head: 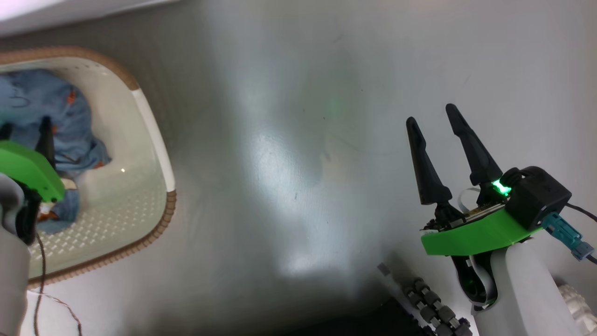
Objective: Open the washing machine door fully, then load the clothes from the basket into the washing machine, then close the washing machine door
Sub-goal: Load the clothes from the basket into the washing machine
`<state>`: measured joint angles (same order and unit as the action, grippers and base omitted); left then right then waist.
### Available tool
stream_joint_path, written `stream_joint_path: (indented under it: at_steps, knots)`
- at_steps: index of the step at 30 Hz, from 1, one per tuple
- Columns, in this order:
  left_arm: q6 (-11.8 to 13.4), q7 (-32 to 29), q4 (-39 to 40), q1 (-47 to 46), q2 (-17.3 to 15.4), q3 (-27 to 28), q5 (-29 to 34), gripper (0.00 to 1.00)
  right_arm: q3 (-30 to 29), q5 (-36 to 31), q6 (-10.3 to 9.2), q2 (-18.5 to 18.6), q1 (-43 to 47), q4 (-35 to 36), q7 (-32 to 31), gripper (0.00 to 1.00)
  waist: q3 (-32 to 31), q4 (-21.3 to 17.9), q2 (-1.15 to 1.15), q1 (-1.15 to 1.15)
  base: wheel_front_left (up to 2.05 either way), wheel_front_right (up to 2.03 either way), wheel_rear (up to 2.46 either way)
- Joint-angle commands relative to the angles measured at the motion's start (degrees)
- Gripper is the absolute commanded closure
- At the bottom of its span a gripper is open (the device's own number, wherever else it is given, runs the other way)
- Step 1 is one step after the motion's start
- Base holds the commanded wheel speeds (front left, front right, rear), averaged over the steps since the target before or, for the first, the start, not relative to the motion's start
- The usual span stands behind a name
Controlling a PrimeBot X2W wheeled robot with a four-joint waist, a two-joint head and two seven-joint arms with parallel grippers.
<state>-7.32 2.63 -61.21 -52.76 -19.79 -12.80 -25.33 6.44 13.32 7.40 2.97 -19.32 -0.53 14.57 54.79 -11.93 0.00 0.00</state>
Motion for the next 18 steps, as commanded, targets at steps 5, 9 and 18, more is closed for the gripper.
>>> stream_joint_path:
  at_steps: [5, 9, 18]
  knots:
    - [-0.16, -2.94, -0.59, -1.91, -3.32, -0.57, -2.14, 0.00, 1.40, 0.72, 0.09, -0.09, 1.16, 1.57, 0.43, 0.00, 3.13, -1.01, 0.00, 0.00, 0.00, 0.00, 0.00]
    - [-0.16, -5.02, -1.89, -3.58, -3.71, -0.84, -3.38, 0.00, 1.74, 1.02, 0.09, -0.09, 1.16, 1.50, 0.43, 0.00, 3.82, -1.28, 0.00, 0.00, 0.00, 0.00, 0.00]
    - [-0.01, -9.78, -7.07, -5.56, -3.68, 1.49, -7.39, 0.44, 2.28, 1.46, 0.09, -0.09, 0.70, 1.41, 0.43, 0.00, 4.22, -2.42, 0.00, 0.00, 0.00, 0.00, 0.00]
